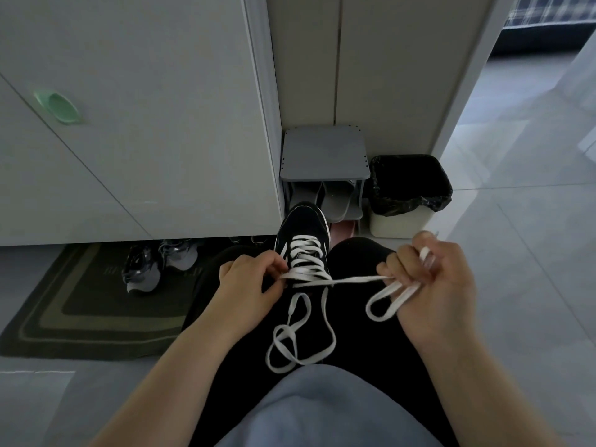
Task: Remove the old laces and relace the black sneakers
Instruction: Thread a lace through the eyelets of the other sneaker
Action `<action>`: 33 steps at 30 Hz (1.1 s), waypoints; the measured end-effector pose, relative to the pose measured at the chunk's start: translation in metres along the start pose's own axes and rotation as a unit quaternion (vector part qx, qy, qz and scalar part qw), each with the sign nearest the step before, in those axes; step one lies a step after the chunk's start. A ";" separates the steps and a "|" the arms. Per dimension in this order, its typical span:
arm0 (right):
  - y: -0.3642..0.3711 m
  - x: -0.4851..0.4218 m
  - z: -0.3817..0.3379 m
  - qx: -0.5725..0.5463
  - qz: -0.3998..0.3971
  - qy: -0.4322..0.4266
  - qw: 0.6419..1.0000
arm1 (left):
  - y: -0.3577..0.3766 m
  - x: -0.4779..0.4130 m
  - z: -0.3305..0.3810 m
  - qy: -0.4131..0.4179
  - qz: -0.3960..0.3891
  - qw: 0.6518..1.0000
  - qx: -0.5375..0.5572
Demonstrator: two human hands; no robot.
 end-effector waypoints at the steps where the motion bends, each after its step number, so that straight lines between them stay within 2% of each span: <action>1: -0.009 -0.002 -0.001 0.090 0.012 -0.017 0.996 | 0.000 0.003 0.000 0.008 0.009 1.000 -0.006; 2: -0.015 -0.003 -0.003 0.211 0.009 -0.037 0.977 | 0.000 0.005 0.000 0.013 0.015 1.000 -0.009; 3: -0.017 -0.003 -0.004 0.345 -0.015 -0.059 0.937 | -0.001 0.007 0.001 0.016 0.019 1.000 -0.012; 5: -0.007 0.000 0.006 0.565 -0.132 -0.106 0.807 | -0.001 0.010 0.001 0.025 0.032 0.999 -0.019; 7: 0.006 0.009 0.023 0.691 -0.247 -0.153 0.661 | -0.001 0.011 0.002 0.031 0.042 0.998 -0.028; 8: 0.007 0.011 0.029 0.713 -0.277 -0.153 0.626 | -0.001 0.012 0.002 0.034 0.046 0.998 -0.031; 9: 0.007 0.011 0.032 0.717 -0.291 -0.146 0.616 | -0.002 0.013 0.002 0.037 0.049 0.998 -0.034; 10: 0.006 0.010 0.031 0.704 -0.295 -0.141 0.631 | -0.002 0.014 0.002 0.039 0.050 0.997 -0.039; 14: 0.004 0.004 0.002 0.553 -0.207 -0.114 0.799 | 0.000 0.017 0.000 0.036 0.047 0.997 -0.057; 17: 0.008 0.009 0.001 0.466 -0.188 -0.086 0.860 | -0.001 0.020 -0.001 0.028 0.051 0.997 -0.060; 19: 0.011 0.014 0.014 0.415 -0.190 -0.053 0.888 | -0.005 0.028 0.002 0.031 0.051 0.997 -0.040; 20: 0.009 0.014 0.019 0.423 -0.189 -0.052 0.885 | -0.007 0.033 0.005 0.037 0.042 0.998 -0.024; 21: 0.009 0.013 0.022 0.459 -0.193 -0.069 0.865 | -0.008 0.040 0.008 0.040 0.019 0.999 -0.009; 24: 0.003 0.008 0.024 0.613 -0.218 -0.139 0.747 | 0.002 0.058 0.010 0.053 -0.084 0.995 -0.023; 25: -0.002 0.007 0.025 0.647 -0.221 -0.151 0.714 | 0.007 0.062 0.008 0.062 -0.113 0.991 -0.047; 26: -0.007 0.006 0.025 0.665 -0.221 -0.160 0.695 | 0.013 0.064 0.006 0.074 -0.135 0.986 -0.069; 28: -0.012 0.009 0.024 0.684 -0.228 -0.173 0.671 | 0.021 0.065 0.002 0.099 -0.152 0.980 -0.086; 31: -0.012 0.022 0.022 0.731 -0.273 -0.228 0.582 | 0.024 0.062 -0.001 0.136 -0.149 0.976 -0.084; 33: -0.020 0.032 0.023 0.745 -0.317 -0.209 0.549 | 0.024 0.058 -0.002 0.151 -0.166 0.971 -0.084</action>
Point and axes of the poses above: each hand's wrist, its own x-axis away from the middle knuckle, its own y-axis out of the palm, z = x × y, the point moved 9 cm from there along -x, towards the middle knuckle, and after that the axes turned 10 degrees about -y, right-handed, at the moved point
